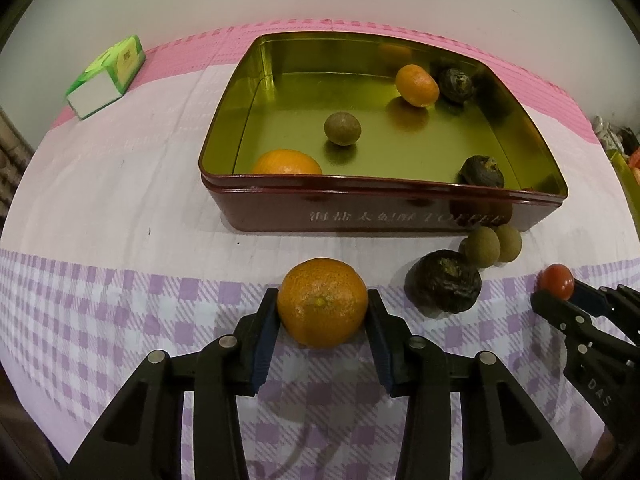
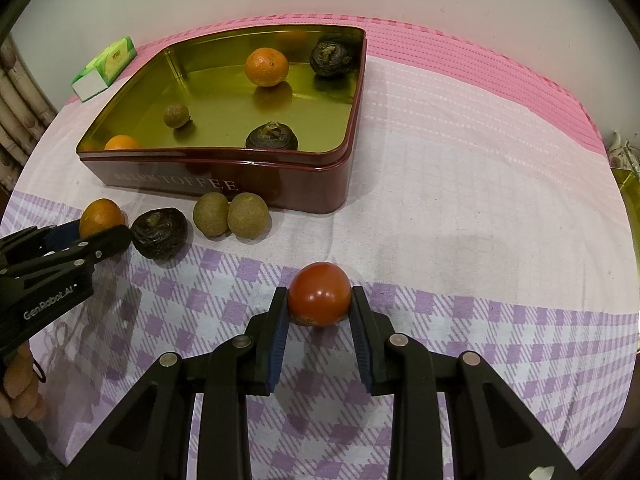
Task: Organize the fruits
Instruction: 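Lift and carry the orange and cherry tomato over the red tin with both tools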
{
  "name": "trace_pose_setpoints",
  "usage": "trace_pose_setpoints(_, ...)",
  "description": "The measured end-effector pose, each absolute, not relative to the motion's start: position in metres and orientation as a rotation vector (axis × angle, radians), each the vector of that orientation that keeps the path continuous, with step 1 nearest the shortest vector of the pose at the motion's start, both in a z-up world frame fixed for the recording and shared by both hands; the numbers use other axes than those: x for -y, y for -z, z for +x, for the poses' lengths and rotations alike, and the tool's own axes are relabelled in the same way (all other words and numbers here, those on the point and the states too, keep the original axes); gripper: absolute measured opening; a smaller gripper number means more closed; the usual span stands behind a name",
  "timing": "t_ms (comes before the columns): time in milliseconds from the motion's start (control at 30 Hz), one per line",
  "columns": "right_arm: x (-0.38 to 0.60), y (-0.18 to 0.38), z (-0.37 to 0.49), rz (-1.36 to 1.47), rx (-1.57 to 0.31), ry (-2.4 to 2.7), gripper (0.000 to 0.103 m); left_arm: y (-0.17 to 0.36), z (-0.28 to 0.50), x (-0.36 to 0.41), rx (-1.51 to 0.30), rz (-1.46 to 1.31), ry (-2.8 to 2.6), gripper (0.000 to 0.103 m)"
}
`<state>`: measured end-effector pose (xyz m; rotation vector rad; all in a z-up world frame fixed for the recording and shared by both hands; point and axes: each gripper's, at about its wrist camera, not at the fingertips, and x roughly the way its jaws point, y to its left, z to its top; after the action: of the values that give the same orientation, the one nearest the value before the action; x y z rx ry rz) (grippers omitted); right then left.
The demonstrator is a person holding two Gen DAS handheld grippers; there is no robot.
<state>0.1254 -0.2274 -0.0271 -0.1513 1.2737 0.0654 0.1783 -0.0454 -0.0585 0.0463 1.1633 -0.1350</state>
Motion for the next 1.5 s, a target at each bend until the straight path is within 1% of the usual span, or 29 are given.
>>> trace_pose_setpoints(533, 0.223, 0.028, 0.127, -0.162, -1.277, -0.055, 0.028, 0.058, 0.161, 0.037, -1.167, 0.044, 0.127, 0.043)
trace_pose_setpoints(1133, 0.222, 0.023, 0.124, -0.146, -1.288, -0.063, 0.027, 0.054, 0.159, 0.036, -1.176, 0.016, 0.111, 0.043)
trace_pose_setpoints(1500, 0.224, 0.008, 0.121, -0.131, -1.265, -0.067, 0.027, 0.038, 0.155, 0.034, -1.142, 0.019, 0.128, 0.043)
